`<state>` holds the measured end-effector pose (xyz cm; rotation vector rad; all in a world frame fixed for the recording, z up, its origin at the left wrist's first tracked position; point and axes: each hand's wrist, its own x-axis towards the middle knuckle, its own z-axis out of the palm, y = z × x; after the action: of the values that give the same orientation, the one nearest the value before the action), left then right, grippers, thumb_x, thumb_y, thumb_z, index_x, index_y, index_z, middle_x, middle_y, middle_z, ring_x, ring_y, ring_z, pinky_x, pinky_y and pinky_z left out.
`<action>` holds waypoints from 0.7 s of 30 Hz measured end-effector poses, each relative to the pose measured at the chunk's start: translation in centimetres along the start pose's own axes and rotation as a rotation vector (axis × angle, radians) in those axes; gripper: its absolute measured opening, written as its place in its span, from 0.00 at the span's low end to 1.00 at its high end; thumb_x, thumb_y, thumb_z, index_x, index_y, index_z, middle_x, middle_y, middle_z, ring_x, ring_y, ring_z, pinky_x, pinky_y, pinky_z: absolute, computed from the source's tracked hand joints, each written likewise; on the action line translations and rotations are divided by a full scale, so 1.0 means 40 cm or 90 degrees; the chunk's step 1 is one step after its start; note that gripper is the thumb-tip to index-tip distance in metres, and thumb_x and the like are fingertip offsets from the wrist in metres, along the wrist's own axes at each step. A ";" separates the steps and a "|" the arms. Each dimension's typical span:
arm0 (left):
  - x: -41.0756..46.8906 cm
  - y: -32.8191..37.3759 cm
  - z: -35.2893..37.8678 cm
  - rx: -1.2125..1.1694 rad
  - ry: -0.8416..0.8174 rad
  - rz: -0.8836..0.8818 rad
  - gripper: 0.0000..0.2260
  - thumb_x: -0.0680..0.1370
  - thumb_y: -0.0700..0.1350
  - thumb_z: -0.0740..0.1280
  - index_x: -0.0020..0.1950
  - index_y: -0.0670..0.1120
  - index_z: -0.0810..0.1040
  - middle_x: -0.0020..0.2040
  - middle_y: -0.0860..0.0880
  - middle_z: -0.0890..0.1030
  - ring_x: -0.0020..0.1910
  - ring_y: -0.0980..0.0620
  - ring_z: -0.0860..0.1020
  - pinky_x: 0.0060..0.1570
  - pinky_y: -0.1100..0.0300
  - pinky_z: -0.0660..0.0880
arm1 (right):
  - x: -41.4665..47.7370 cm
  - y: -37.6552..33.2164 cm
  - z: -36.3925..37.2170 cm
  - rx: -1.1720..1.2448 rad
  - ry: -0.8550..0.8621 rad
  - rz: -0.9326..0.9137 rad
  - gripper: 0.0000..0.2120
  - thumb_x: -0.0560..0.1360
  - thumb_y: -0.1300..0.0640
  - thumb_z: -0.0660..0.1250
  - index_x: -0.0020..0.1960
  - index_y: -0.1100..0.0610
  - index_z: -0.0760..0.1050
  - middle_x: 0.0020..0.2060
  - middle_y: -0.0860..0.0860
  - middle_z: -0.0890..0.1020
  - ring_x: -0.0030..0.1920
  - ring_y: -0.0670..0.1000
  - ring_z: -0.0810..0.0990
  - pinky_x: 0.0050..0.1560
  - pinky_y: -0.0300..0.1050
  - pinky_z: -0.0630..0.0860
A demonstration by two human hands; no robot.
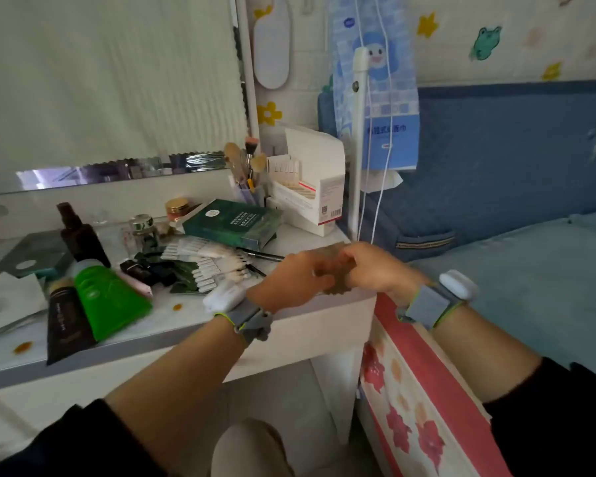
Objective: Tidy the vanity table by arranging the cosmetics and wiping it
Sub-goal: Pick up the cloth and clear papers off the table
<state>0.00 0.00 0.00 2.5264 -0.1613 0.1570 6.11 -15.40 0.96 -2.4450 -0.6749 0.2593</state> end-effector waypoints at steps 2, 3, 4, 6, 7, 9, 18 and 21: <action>0.008 -0.001 0.022 0.099 0.016 0.033 0.19 0.73 0.48 0.71 0.64 0.50 0.76 0.60 0.50 0.80 0.54 0.51 0.76 0.59 0.62 0.66 | -0.002 0.006 0.004 -0.076 -0.011 -0.028 0.13 0.65 0.64 0.72 0.49 0.55 0.80 0.49 0.53 0.81 0.50 0.54 0.80 0.52 0.51 0.79; 0.010 -0.008 0.034 0.155 0.025 0.052 0.21 0.73 0.51 0.71 0.65 0.51 0.75 0.61 0.50 0.78 0.57 0.49 0.75 0.62 0.58 0.65 | -0.003 0.009 0.009 -0.113 -0.017 -0.040 0.16 0.65 0.63 0.72 0.52 0.54 0.80 0.51 0.52 0.79 0.52 0.54 0.79 0.53 0.52 0.78; 0.005 -0.009 0.045 0.200 0.030 0.057 0.23 0.72 0.54 0.71 0.66 0.52 0.74 0.62 0.51 0.77 0.58 0.48 0.73 0.63 0.55 0.66 | -0.009 0.010 0.014 -0.143 -0.013 -0.046 0.19 0.65 0.62 0.71 0.55 0.53 0.79 0.54 0.52 0.77 0.55 0.54 0.77 0.55 0.54 0.76; 0.002 -0.010 0.053 0.247 0.037 0.053 0.24 0.72 0.55 0.70 0.67 0.53 0.72 0.61 0.53 0.75 0.58 0.48 0.68 0.60 0.56 0.66 | -0.008 0.021 0.021 -0.187 -0.014 -0.049 0.22 0.67 0.60 0.71 0.60 0.51 0.75 0.57 0.51 0.73 0.59 0.54 0.72 0.59 0.55 0.72; 0.000 -0.011 0.057 0.276 0.048 0.059 0.24 0.72 0.55 0.70 0.67 0.54 0.71 0.61 0.53 0.74 0.58 0.48 0.66 0.58 0.59 0.64 | -0.009 0.024 0.023 -0.212 -0.009 -0.049 0.22 0.68 0.60 0.71 0.61 0.52 0.74 0.58 0.51 0.72 0.60 0.53 0.70 0.59 0.54 0.70; -0.007 -0.007 0.058 0.335 0.080 0.093 0.22 0.74 0.53 0.68 0.67 0.53 0.71 0.60 0.54 0.73 0.57 0.48 0.65 0.56 0.59 0.62 | -0.016 0.019 0.029 -0.263 0.020 -0.063 0.19 0.69 0.60 0.70 0.59 0.53 0.72 0.57 0.50 0.71 0.60 0.54 0.69 0.56 0.51 0.68; -0.030 -0.012 0.055 0.168 0.133 0.105 0.07 0.77 0.46 0.67 0.53 0.52 0.82 0.45 0.51 0.81 0.45 0.52 0.65 0.47 0.58 0.68 | -0.054 -0.019 0.052 -0.329 0.098 -0.106 0.21 0.72 0.64 0.63 0.62 0.50 0.73 0.58 0.51 0.75 0.59 0.55 0.73 0.51 0.50 0.65; -0.038 -0.014 0.033 0.065 0.113 0.041 0.08 0.76 0.46 0.68 0.53 0.49 0.82 0.42 0.45 0.81 0.45 0.48 0.72 0.47 0.51 0.73 | -0.064 -0.032 0.040 -0.287 0.083 -0.080 0.18 0.72 0.62 0.61 0.58 0.48 0.76 0.53 0.51 0.80 0.56 0.56 0.76 0.53 0.52 0.67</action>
<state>-1.31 -0.19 -1.60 2.5941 -0.1684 0.4227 2.88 -15.07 0.47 -2.7952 -0.9029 -0.1154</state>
